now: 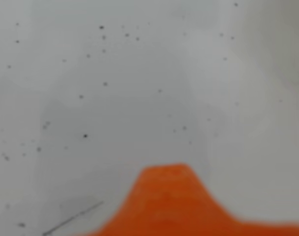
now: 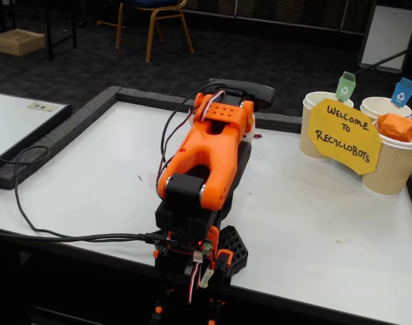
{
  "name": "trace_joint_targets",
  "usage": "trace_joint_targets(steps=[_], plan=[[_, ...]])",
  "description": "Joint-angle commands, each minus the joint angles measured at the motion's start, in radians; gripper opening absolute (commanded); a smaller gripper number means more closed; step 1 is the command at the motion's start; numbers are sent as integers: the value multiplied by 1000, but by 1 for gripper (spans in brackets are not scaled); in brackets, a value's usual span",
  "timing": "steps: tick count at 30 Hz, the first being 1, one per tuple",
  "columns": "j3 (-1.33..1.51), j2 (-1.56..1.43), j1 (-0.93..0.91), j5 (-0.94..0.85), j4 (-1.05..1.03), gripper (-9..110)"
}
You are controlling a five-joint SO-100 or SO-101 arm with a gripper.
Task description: Sort rubbish by color.
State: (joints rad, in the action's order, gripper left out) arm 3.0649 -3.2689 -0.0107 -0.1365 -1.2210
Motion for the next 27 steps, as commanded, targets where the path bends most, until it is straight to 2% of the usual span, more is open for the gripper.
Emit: trace_joint_targets(steps=[1, 27], plan=[[-48, -20, -2, 17, 0, 0], [-48, -20, 9, 11, 0, 0]])
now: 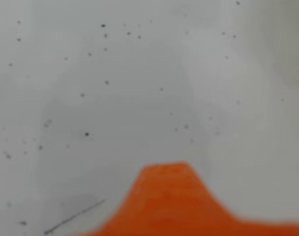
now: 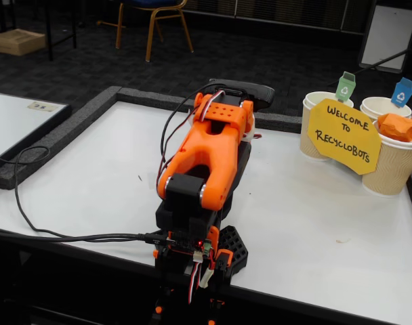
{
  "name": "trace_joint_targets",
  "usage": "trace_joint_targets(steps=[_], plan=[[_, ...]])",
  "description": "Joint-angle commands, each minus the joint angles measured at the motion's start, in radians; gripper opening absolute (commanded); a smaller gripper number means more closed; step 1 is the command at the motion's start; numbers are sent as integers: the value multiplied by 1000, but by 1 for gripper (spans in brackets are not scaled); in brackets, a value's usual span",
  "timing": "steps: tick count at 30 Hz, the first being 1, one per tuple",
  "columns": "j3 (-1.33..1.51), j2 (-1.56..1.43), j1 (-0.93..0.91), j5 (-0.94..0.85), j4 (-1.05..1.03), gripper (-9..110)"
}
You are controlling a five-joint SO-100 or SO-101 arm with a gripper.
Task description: Sort rubbish by color.
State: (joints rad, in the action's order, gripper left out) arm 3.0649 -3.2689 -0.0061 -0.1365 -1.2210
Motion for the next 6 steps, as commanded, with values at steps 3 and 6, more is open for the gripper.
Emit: trace_joint_targets(steps=[3, 6], plan=[[-48, -20, 5, 11, 0, 0], [-48, -20, 5, 11, 0, 0]])
